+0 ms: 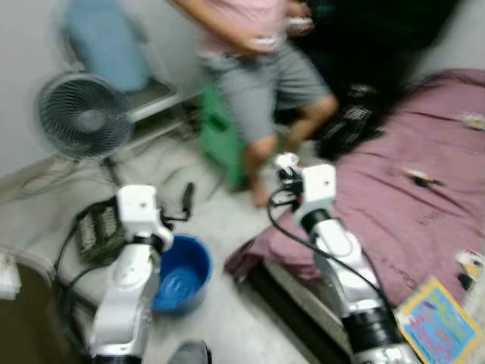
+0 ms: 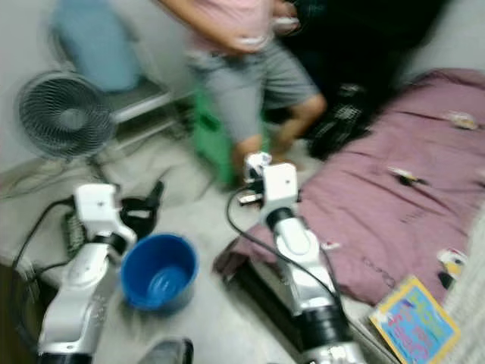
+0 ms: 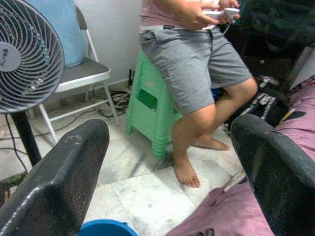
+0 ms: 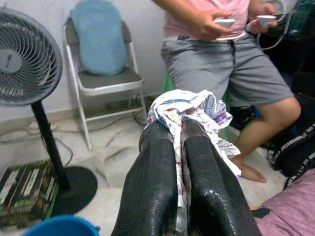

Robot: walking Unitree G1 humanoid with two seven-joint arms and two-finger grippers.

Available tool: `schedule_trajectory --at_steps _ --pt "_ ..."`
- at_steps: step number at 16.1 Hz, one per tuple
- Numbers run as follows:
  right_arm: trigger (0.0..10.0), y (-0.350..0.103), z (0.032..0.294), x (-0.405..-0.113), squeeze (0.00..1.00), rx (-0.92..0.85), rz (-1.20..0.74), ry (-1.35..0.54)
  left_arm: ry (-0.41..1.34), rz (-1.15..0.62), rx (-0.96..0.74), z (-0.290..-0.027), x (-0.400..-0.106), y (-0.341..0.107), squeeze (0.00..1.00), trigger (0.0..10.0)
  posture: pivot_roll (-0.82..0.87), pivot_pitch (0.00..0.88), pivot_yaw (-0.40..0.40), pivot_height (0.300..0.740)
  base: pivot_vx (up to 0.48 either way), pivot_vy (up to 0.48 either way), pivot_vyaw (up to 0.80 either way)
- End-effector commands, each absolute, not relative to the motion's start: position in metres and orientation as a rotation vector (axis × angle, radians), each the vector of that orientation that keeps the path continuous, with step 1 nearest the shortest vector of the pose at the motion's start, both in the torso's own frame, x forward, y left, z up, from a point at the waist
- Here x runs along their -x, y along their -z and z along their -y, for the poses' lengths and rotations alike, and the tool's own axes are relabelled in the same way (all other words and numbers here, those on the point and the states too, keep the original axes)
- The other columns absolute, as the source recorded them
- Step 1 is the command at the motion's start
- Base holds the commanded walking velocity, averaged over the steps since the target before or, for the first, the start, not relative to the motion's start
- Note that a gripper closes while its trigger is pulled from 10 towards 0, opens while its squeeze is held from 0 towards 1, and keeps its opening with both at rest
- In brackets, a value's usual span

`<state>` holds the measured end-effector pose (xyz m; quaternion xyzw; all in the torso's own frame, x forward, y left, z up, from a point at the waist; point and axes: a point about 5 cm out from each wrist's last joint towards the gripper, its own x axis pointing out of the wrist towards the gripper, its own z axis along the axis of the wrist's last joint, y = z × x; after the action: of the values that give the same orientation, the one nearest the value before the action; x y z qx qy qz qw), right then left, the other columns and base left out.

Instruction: Clean up the room

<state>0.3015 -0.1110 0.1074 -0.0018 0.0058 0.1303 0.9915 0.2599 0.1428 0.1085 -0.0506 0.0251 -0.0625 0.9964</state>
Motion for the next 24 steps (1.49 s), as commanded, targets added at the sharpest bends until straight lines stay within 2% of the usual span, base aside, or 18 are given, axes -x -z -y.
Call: schedule_trajectory --at_steps 1,24 --pt "10.0 -0.1103 0.1082 -0.3032 0.0 -0.003 -0.002 -0.266 0.122 -0.042 0.081 -0.1469 -0.2611 -0.1109 0.0 10.0 0.02 0.0 -0.038 0.74 0.0 0.0 0.8" --pt "10.0 -0.1054 0.1045 -0.3009 0.0 -0.02 -0.027 -0.275 0.125 -0.036 0.093 -0.141 -0.2634 -0.1151 0.0 10.0 0.01 0.0 -0.032 0.74 0.0 0.0 0.8"
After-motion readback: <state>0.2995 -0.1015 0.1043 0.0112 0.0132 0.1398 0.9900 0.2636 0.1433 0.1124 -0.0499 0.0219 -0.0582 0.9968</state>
